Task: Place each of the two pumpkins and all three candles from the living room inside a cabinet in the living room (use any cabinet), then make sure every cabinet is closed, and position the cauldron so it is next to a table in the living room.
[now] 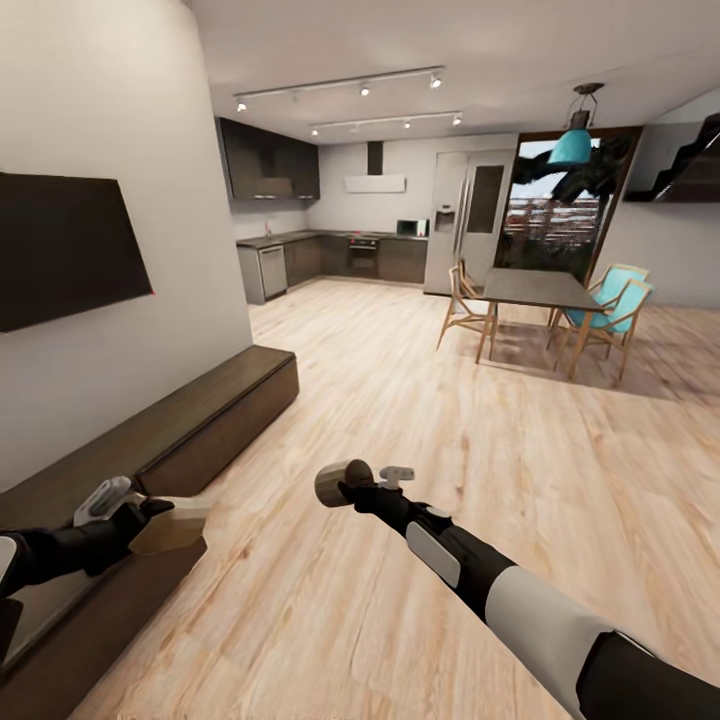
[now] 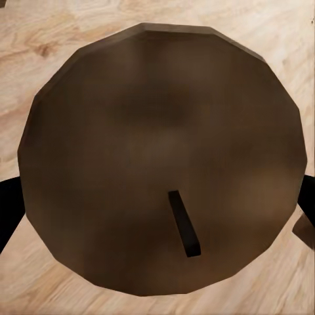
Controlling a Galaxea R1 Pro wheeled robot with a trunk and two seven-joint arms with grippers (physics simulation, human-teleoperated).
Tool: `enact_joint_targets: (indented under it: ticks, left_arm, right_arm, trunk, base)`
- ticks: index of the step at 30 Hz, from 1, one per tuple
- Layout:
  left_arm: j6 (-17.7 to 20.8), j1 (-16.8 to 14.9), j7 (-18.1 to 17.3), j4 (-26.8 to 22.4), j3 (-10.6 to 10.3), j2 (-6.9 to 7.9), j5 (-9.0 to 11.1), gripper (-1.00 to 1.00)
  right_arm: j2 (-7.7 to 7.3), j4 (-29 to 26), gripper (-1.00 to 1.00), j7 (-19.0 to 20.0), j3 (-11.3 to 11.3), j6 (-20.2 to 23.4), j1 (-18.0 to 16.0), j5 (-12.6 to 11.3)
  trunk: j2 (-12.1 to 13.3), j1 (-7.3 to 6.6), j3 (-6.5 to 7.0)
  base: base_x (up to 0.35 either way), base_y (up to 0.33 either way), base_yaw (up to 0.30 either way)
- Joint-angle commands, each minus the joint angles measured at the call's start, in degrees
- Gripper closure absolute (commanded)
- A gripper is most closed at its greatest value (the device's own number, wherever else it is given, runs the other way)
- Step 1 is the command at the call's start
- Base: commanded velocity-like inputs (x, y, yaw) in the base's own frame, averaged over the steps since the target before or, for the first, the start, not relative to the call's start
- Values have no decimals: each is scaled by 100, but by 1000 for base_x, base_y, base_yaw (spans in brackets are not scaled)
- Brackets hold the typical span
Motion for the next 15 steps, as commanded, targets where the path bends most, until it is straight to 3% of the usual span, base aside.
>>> enact_joint_targets:
  ticks: [1,15]
  left_arm:
    - [19,-4,65,-5,19,0,52,100]
    - [19,5,73,-5,45,1,40,100]
  right_arm:
    - [-1,2,100,4,20,16,-7,-53]
    - [7,-1,100,-1,18,482,-7,-50]
  trunk:
    - [37,-22,5]
    - [598,-330,162]
  base:
    - [0,0,178]
    - [0,0,177]
